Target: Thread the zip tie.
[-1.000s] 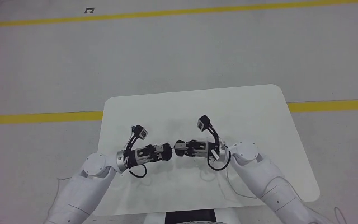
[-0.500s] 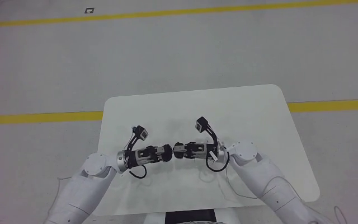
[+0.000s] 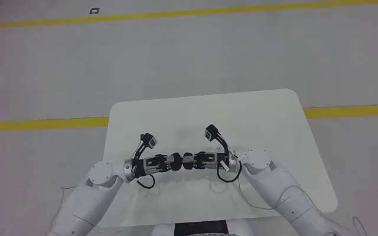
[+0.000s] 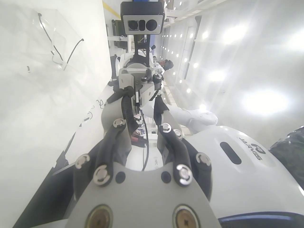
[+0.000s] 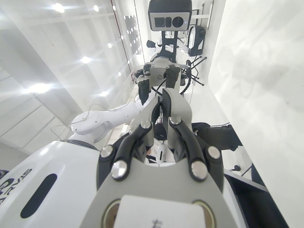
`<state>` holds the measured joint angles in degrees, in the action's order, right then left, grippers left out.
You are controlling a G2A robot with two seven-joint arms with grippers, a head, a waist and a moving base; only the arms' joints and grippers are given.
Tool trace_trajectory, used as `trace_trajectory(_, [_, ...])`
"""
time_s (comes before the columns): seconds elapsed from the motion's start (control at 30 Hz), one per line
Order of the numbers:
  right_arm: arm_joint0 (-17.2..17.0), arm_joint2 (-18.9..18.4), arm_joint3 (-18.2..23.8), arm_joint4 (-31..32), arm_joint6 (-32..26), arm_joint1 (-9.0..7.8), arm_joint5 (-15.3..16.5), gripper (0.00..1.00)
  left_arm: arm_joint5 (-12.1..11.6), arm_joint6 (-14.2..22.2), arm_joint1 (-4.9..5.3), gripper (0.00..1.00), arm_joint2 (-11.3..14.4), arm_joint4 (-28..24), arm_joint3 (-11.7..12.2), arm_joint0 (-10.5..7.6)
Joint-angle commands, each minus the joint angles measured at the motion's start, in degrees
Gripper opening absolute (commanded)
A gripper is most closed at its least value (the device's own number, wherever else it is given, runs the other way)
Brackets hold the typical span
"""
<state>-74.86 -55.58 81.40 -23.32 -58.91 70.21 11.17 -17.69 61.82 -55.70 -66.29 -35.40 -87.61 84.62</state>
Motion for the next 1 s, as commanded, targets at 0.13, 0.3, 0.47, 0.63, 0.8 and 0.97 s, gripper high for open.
trace_trajectory(0.13, [0.2,0.3,0.0,0.0,-0.4,-0.10,0.2,0.00,0.0,-0.2,0.07,0.20,0.3,0.0,0.0,-0.09])
trace_trajectory(0.3, [0.3,0.6,-0.1,-0.1,-0.4,-0.16,0.2,0.00,0.1,-0.3,0.14,0.18,0.4,0.0,0.0,-0.18])
trace_trajectory(0.47, [0.4,0.7,-0.2,0.0,0.0,-0.24,0.1,0.00,0.2,-0.2,0.21,0.14,0.5,0.0,0.2,-0.30])
trace_trajectory(0.63, [0.4,0.8,-0.4,-0.3,0.3,-0.30,0.1,0.00,0.2,-0.3,0.27,0.12,0.7,-0.1,0.3,-0.37])
trace_trajectory(0.8, [0.4,0.8,-0.5,-0.5,0.7,-0.38,0.1,0.00,0.2,-0.3,0.33,0.09,0.9,-0.1,0.3,-0.45])
trace_trajectory(0.97, [0.4,0.8,-0.5,-0.6,0.9,-0.45,0.1,0.00,0.2,-0.2,0.40,0.06,1.0,-0.2,0.3,-0.49])
